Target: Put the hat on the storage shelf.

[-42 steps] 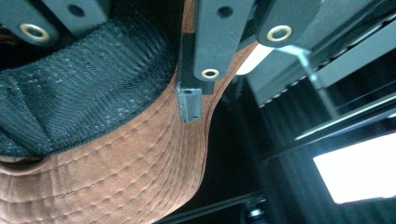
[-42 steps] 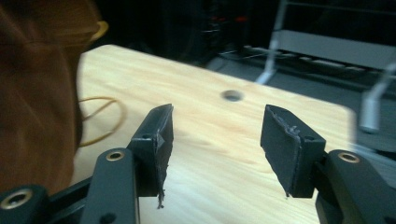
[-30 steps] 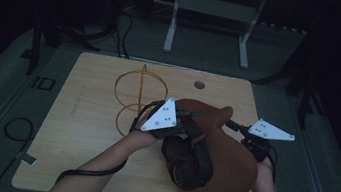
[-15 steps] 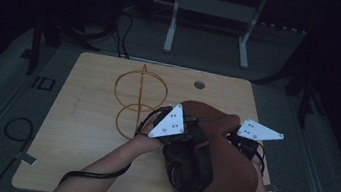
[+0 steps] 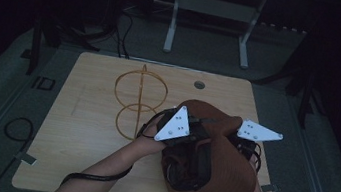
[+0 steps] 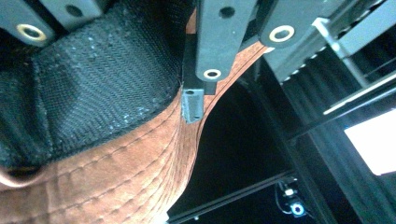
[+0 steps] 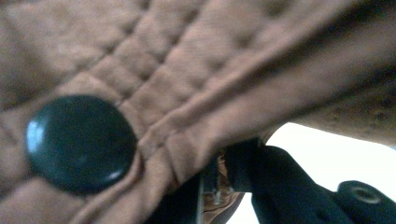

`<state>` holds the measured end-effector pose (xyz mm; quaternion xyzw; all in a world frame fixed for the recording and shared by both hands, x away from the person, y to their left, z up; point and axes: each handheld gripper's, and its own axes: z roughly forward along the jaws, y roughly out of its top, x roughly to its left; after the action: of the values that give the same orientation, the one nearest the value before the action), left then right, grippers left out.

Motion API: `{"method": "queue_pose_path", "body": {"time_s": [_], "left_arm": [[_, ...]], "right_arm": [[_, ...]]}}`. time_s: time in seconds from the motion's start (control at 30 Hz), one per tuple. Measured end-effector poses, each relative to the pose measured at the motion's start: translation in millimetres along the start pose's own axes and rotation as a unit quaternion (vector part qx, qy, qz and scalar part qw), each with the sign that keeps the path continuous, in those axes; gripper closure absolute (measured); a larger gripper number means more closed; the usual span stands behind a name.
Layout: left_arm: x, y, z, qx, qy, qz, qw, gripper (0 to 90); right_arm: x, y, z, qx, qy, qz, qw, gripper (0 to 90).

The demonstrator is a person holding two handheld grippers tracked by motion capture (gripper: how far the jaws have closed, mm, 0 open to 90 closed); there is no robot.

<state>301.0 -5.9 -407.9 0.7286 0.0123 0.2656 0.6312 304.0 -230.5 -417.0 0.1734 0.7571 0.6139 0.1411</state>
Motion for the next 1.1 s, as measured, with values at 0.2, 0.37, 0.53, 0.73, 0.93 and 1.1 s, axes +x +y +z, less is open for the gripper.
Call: {"method": "queue_pose_path", "body": {"time_s": [0.2,0.37,0.53,0.73,0.93,1.1], "left_arm": [[6.4,5.9,-6.2,0.017,-0.004,-0.012,0.9998,63.5],[8.8,10.5,-11.4,0.029,0.026,-0.005,0.9992,42.4],[10.8,13.8,-16.5,0.039,0.04,-0.008,0.9984,35.3],[18.2,14.1,-30.7,0.049,0.053,-0.031,0.9969,30.7],[22.8,15.1,-49.2,0.059,0.067,-0.037,0.9953,29.6],[25.8,11.1,-69.9,0.068,0.083,-0.049,0.993,29.6]], "right_arm": [[2.9,-0.6,-3.3,0.011,-0.003,-0.008,0.9999,87.6],[1.1,3.8,-12.3,0.001,-0.021,-0.01,0.9997,87.7],[1.5,6.9,-16.5,0.0,-0.03,-0.013,0.9995,87.8],[-5.5,6.6,-28.3,-0.014,-0.042,-0.001,0.999,87.8],[-12.5,11.2,-40.4,-0.028,-0.06,0.003,0.9978,87.7],[-20.1,18.1,-50.7,-0.043,-0.077,0.007,0.9961,87.7]]}}
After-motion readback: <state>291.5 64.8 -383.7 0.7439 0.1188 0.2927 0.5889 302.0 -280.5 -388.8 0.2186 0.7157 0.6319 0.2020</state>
